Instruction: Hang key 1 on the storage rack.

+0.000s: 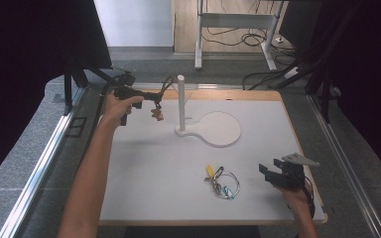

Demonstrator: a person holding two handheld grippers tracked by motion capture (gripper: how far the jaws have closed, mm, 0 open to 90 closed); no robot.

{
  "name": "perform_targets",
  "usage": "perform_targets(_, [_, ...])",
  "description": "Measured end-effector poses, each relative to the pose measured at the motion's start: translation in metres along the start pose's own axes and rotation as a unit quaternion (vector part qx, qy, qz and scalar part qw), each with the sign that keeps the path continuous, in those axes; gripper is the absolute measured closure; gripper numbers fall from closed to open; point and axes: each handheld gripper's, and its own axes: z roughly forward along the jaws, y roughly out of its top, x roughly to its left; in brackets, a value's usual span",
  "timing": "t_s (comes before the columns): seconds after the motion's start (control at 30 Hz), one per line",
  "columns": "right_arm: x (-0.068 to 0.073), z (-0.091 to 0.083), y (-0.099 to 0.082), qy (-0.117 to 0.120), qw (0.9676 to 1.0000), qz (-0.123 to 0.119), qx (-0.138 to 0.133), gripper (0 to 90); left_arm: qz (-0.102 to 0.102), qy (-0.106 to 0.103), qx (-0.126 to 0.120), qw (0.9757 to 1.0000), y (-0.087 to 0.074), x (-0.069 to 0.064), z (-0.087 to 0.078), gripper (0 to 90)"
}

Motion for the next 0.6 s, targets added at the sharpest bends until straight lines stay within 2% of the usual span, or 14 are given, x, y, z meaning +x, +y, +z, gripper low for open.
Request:
perform_targets(0.27, [0.002,-0.001,0.001,0.000,1.0000,-0.002,-0.002,34.4,-0.001,0.002,0.007,1.0000,-0.001,0.001,0.008,67.3])
perform_targets(0.6, [0.001,-0.002,0.002,-0.002,1.0000,-0.002,-0.004,34.4,0.005,0.000,0.027,0.9996,-0.005,-0.001,0.018,67.2])
